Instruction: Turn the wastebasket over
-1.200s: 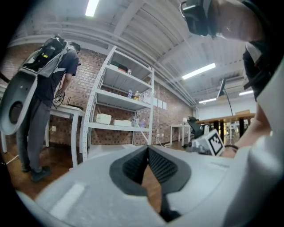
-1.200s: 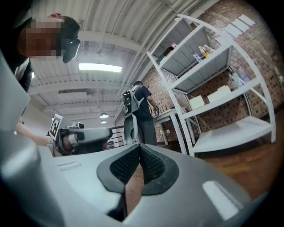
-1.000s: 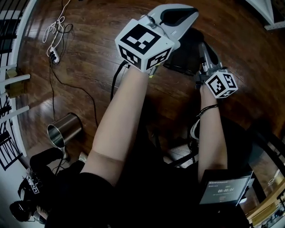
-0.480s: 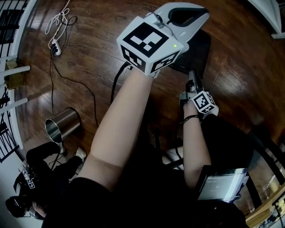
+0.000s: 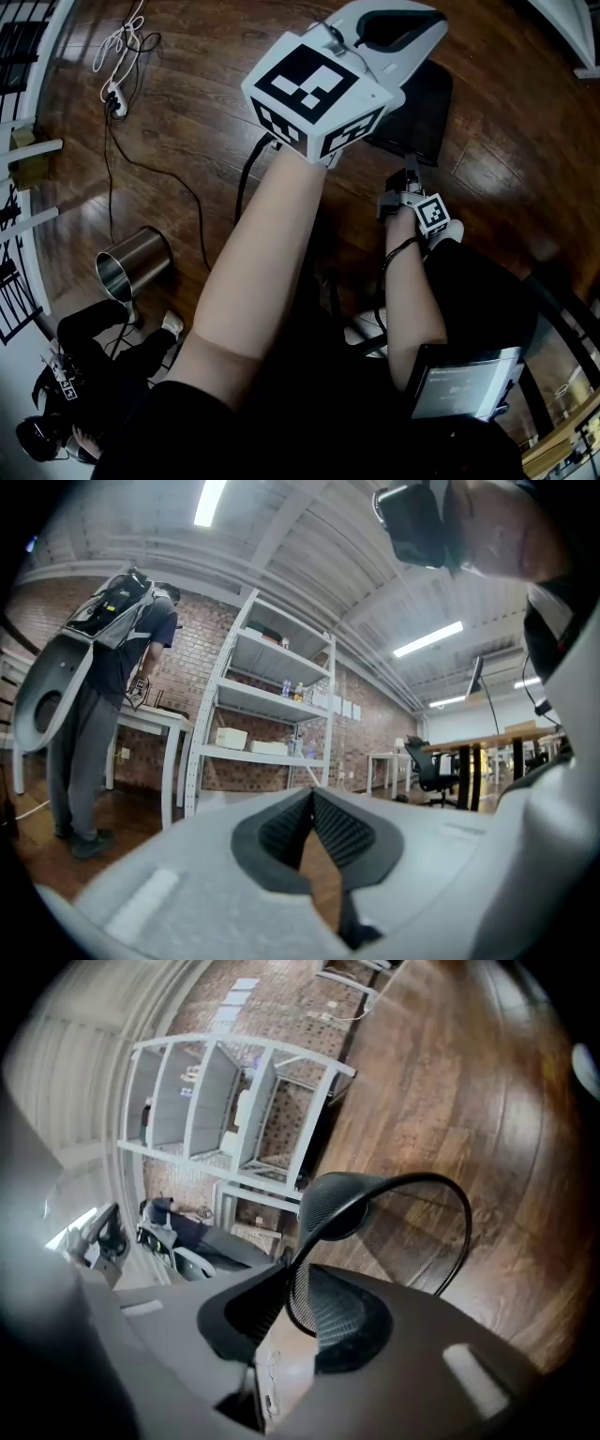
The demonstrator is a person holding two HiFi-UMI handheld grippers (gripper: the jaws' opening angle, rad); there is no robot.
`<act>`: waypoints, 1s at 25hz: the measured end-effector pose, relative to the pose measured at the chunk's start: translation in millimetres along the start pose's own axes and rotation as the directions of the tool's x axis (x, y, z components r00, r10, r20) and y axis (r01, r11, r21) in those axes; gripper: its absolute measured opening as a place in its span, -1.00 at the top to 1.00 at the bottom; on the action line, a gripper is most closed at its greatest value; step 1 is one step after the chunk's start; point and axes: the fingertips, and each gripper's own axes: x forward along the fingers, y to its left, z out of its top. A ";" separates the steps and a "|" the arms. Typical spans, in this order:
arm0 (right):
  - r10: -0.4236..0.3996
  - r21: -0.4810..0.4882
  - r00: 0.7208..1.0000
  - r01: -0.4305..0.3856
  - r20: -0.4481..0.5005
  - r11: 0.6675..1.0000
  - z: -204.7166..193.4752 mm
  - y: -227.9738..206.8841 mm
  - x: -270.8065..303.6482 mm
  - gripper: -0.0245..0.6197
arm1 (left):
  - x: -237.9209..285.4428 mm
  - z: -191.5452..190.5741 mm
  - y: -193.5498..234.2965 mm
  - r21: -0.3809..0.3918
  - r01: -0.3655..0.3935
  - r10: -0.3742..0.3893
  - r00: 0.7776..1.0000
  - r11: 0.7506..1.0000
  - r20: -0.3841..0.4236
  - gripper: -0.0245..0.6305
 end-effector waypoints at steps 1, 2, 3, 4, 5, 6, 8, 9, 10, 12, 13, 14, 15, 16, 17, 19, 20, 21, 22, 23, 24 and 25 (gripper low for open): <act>-0.010 0.061 1.000 0.008 0.028 0.998 2.4 -7.9 1.1 0.63 | 0.2 0.1 0.0 -0.001 0.000 0.000 1.000 1.000 0.001 0.92; -0.024 0.121 0.998 0.018 0.055 0.992 4.7 -14.4 1.9 0.53 | 0.6 -0.3 -0.1 -0.003 0.000 0.000 1.000 1.000 0.001 0.92; -0.030 0.165 0.997 0.017 0.077 0.986 7.6 -18.5 3.5 0.49 | 1.1 -0.8 -0.2 -0.004 -0.001 0.001 1.000 1.000 0.000 0.92; -0.024 0.187 0.995 0.006 0.093 0.982 11.5 -20.3 6.6 0.49 | 1.7 -1.1 -0.3 -0.006 -0.002 0.002 1.000 1.000 0.001 0.92; -0.012 0.197 0.994 -0.009 0.105 0.980 16.0 -21.1 11.1 0.48 | 2.2 -1.0 -0.2 -0.007 -0.003 0.003 1.000 1.000 0.003 0.92; -0.001 0.204 0.993 -0.023 0.115 0.979 20.7 -21.8 16.7 0.48 | 2.5 -0.6 0.0 -0.008 -0.003 0.003 1.000 1.000 0.006 0.92; 0.011 0.224 0.990 -0.042 0.139 0.974 30.4 -22.8 28.6 0.48 | 2.3 0.4 0.3 -0.007 -0.004 0.004 1.000 1.000 0.010 0.92; 0.016 0.240 0.988 -0.054 0.156 0.969 35.5 -22.2 34.1 0.49 | 1.8 1.1 0.3 -0.007 -0.005 0.005 1.000 1.000 0.011 0.92; 0.021 0.259 0.984 -0.067 0.177 0.963 40.8 -20.6 39.3 0.53 | 1.5 1.8 0.2 -0.005 -0.005 0.006 1.000 1.000 0.010 0.92; 0.023 0.296 0.976 -0.088 0.216 0.951 50.6 -16.7 48.7 0.63 | 1.9 2.5 0.5 -0.003 -0.005 0.005 1.000 1.000 0.006 0.92; 0.017 0.306 0.973 -0.089 0.231 0.948 54.1 -16.3 52.6 0.64 | 2.1 2.2 1.2 -0.003 -0.005 0.005 1.000 1.000 0.005 0.92; 0.009 0.311 0.971 -0.086 0.241 0.947 56.1 -16.9 55.8 0.67 | 1.8 1.7 2.4 -0.005 -0.007 0.007 1.000 1.000 0.006 0.92; 0.001 0.315 0.969 -0.081 0.248 0.946 56.8 -18.0 58.1 0.72 | 1.1 1.3 3.8 -0.006 -0.011 0.011 1.000 1.000 0.008 0.92; -0.007 0.318 0.968 -0.076 0.252 0.945 56.6 -19.4 59.6 0.78 | 0.3 1.1 4.8 -0.007 -0.015 0.016 1.000 1.000 0.009 0.92; -0.014 0.317 0.967 -0.069 0.253 0.946 56.3 -20.6 60.3 0.81 | -0.1 1.0 5.3 -0.008 -0.018 0.018 1.000 1.000 0.010 0.92; -0.023 0.296 0.970 -0.052 0.242 0.954 56.2 -21.2 60.7 0.87 | 0.3 0.7 4.5 -0.007 -0.017 0.017 1.000 1.000 0.008 0.92; -0.019 0.279 0.973 -0.048 0.230 0.959 56.4 -19.8 60.9 0.87 | 0.5 0.7 3.7 -0.006 -0.013 0.013 1.000 1.000 0.006 0.92; -0.009 0.261 0.976 -0.050 0.218 0.964 56.4 -17.0 61.5 0.88 | 0.3 0.8 3.0 -0.005 -0.010 0.010 1.000 1.000 0.006 0.92; 0.006 0.244 0.978 -0.057 0.206 0.968 56.4 -12.7 62.7 0.89 | -0.6 1.5 3.1 -0.004 -0.008 0.008 1.000 1.000 0.006 0.92; 0.020 0.226 0.981 -0.064 0.194 0.972 56.6 -7.3 64.6 0.89 | -1.8 2.6 4.0 -0.003 -0.009 0.009 1.000 1.000 0.008 0.92; 0.029 0.208 0.983 -0.067 0.182 0.976 57.3 -1.6 67.1 0.88 | -2.9 4.2 5.3 -0.003 -0.011 0.011 1.000 1.000 0.011 0.92; 0.033 0.194 0.985 -0.066 0.169 0.979 58.4 3.8 69.3 0.88 | -3.6 5.7 6.4 -0.003 -0.013 0.013 1.000 1.000 0.014 0.92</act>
